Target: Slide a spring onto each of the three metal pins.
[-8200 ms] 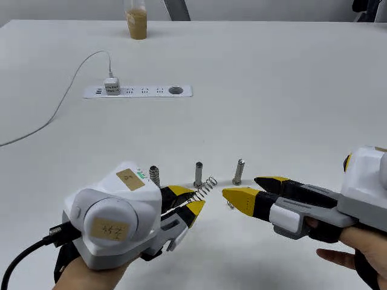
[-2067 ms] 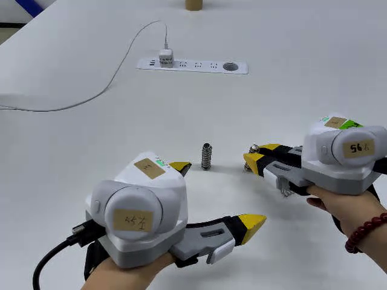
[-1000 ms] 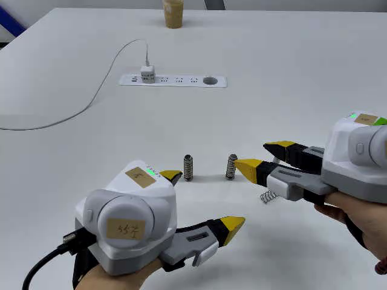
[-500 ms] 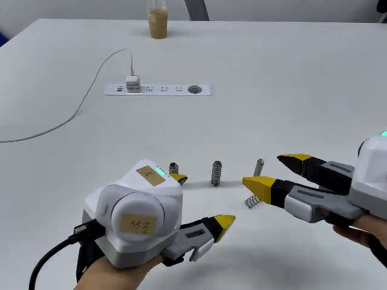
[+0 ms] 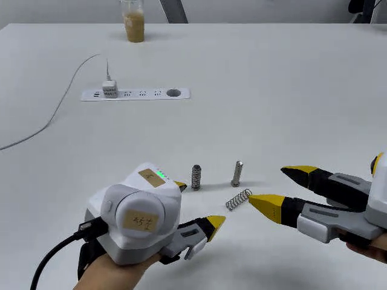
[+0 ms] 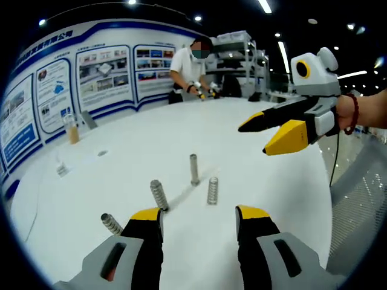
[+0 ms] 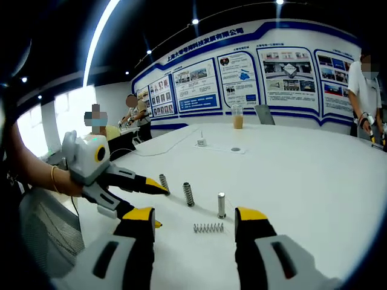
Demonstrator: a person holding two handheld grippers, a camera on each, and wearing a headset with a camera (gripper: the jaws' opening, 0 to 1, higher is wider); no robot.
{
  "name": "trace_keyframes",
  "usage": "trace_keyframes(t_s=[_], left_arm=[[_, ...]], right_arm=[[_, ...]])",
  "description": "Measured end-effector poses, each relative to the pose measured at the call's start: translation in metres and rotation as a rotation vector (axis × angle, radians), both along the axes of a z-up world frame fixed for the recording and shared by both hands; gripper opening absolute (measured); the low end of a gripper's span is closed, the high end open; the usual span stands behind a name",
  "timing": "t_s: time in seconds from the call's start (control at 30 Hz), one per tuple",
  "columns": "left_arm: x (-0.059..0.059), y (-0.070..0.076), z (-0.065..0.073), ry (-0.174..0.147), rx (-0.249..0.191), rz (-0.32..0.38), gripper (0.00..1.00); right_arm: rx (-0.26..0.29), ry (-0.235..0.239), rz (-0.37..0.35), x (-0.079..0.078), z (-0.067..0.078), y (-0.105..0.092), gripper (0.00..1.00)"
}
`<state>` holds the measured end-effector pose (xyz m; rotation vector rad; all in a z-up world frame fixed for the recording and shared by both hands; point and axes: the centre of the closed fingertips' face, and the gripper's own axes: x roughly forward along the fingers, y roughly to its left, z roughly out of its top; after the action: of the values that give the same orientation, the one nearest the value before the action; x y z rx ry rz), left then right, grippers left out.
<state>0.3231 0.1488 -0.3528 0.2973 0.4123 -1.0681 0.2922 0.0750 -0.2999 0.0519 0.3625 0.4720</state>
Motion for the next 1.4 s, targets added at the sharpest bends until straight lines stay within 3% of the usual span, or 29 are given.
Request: trace_keyframes(t_s=[0.23,0.67,1.3,1.4], left_arm=[[0.001,-0.017,-0.008,0.012,0.01,-0.031,0.43],[0.006,-0.042,-0.025,0.023,0.034,-0.083,0.33],[0.011,-0.057,-0.048,0.024,0.09,-0.124,0.19],[0.01,-0.059,-0.047,0.038,0.076,-0.124,0.18]], right_arm=[[-0.034,0.014,0.017,-0.013,-0.008,-0.002,0.54],[-0.023,0.03,0.014,-0.023,-0.017,-0.009,0.54],[0.0,0.039,-0.019,-0.025,-0.023,-0.014,0.5],[0.005,0.045,-0.023,-0.025,-0.024,-0.014,0.5]])
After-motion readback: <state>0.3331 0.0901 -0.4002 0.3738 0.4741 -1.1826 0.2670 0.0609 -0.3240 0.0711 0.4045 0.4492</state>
